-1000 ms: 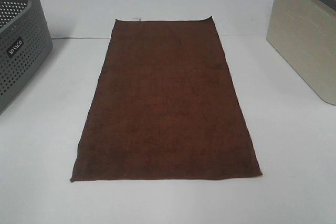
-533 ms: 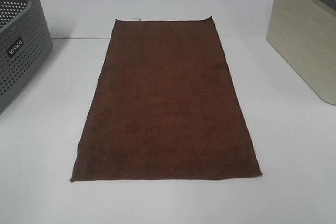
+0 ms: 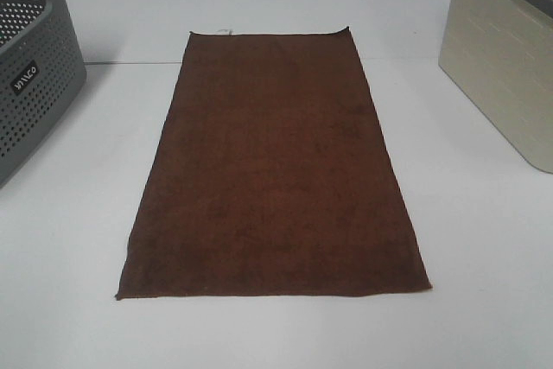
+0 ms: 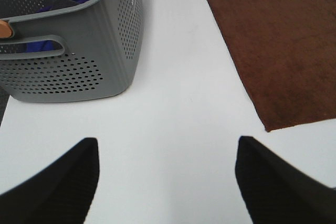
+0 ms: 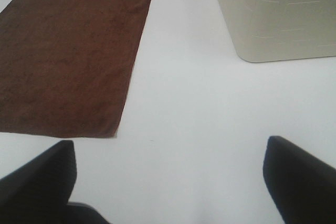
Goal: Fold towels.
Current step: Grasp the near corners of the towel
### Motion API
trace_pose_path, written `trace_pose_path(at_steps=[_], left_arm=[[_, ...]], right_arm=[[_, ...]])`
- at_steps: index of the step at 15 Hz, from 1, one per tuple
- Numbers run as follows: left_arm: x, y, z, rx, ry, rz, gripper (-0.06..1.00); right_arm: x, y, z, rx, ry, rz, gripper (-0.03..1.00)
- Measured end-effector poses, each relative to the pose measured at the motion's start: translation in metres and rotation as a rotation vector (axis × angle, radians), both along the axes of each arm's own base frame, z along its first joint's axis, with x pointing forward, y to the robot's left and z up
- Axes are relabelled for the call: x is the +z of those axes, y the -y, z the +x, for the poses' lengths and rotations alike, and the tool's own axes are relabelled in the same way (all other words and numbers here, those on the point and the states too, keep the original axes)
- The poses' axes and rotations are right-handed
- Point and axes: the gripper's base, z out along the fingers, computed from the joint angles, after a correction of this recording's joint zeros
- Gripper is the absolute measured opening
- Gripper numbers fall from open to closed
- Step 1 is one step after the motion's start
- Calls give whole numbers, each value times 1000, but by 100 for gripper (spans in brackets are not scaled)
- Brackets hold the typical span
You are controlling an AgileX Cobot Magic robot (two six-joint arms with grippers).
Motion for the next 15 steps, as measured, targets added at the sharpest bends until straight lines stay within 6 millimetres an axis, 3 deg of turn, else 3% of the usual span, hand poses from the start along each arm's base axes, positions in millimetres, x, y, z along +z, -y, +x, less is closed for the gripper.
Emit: trace_pose_path(at_steps=[15], left_arm=[[0, 0, 0, 0, 0, 0, 70]], right_arm=[[0, 0, 0, 0, 0, 0, 90]])
